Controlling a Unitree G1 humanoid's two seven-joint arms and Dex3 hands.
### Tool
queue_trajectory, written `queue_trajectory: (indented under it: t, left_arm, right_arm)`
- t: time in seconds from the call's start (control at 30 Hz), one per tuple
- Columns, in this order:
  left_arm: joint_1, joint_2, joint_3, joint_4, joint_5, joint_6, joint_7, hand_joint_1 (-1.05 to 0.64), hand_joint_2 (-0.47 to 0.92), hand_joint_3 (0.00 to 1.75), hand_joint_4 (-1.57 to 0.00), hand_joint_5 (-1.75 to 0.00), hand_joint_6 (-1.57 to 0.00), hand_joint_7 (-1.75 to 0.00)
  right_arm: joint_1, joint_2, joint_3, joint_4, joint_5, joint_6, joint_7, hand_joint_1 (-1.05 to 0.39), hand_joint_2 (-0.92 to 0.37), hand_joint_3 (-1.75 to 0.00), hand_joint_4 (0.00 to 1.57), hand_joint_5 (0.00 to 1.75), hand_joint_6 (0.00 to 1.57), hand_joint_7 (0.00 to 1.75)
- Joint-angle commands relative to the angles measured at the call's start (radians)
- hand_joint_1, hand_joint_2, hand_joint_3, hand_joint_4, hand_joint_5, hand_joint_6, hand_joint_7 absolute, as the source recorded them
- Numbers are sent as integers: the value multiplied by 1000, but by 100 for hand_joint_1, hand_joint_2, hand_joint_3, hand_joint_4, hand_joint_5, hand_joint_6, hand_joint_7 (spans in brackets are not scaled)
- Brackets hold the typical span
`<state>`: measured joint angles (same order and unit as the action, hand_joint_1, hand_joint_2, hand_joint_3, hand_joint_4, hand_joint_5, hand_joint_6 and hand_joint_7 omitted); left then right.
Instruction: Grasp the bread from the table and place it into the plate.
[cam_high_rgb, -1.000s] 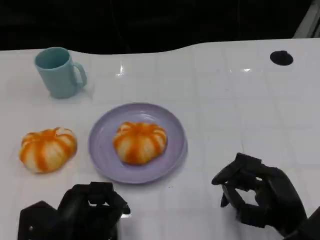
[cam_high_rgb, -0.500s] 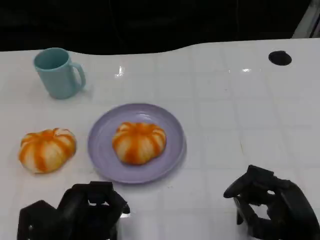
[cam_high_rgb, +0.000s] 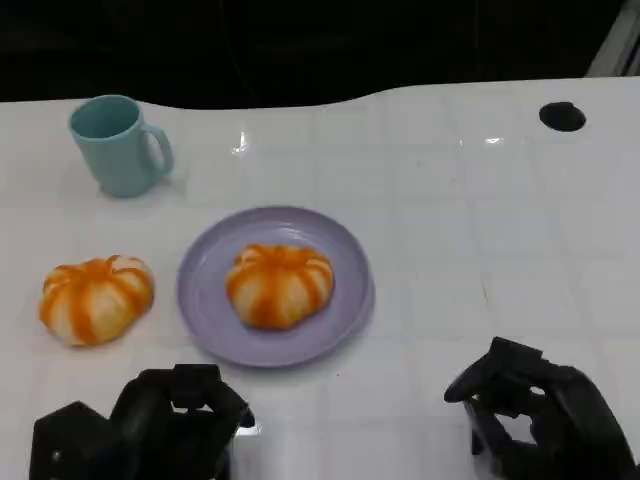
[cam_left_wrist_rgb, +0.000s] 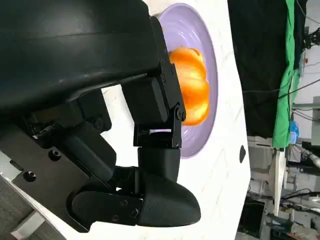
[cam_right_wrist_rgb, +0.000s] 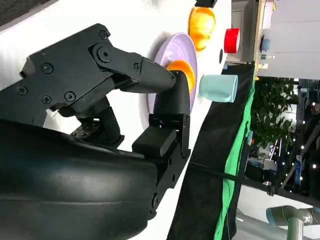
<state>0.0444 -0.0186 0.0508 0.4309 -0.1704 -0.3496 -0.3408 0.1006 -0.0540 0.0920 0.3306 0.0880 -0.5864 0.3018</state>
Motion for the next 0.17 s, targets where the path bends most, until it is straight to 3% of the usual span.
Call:
queue_trajectory:
  t: [0.03,0.17]
  left_arm:
    - [1,19,5,5,8,-6,7,-105,55,69,-157,-123,-139,-86]
    - [2,17,4,0,7,-2,9,-105,55,68,-157,-124,-138,-86]
  right_arm:
    - [0,-6,-10,3,-6,-15,-2,-47,-73,-70,79,172,84,122]
    - [1,-6,-10,0,1,-11,2,-46,-74,-68,79,172,85,120]
